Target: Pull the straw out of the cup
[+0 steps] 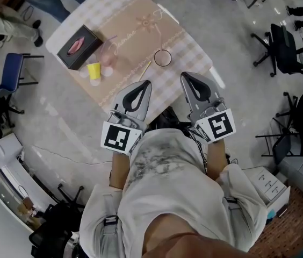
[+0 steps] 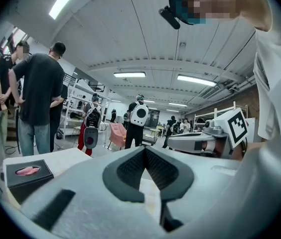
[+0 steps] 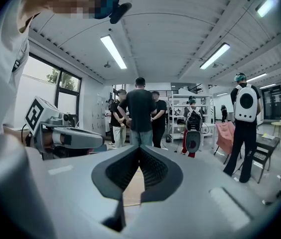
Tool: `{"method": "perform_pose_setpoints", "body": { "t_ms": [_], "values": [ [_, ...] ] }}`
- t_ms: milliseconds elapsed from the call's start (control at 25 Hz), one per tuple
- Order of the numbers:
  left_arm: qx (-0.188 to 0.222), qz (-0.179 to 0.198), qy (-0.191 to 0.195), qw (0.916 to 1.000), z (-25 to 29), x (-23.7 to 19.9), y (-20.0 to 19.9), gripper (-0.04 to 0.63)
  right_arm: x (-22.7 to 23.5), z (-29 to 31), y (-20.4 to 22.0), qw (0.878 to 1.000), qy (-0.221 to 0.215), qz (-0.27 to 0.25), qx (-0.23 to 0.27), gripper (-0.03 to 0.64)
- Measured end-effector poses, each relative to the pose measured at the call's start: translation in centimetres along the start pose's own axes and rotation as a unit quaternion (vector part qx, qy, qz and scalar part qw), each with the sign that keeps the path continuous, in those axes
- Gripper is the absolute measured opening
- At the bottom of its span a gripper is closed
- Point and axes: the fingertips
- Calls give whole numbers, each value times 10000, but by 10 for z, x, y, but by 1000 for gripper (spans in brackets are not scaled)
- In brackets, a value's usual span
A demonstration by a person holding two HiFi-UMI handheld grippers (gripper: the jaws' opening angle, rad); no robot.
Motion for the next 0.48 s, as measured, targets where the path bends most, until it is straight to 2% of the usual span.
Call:
{"method": "perform_pose_setpoints", "body": {
  "t_ms": [480],
  "values": [
    [-171,-157,-75,9997,25,-22,16,3,19,32,16,9996,-175,54,-199,11]
  ]
}}
Point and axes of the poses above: the fingertips, and each gripper's own axes: z forward along the fingers, x to its right, y out of its underside, and after that the axes turned 14 degrees about y, right-handed
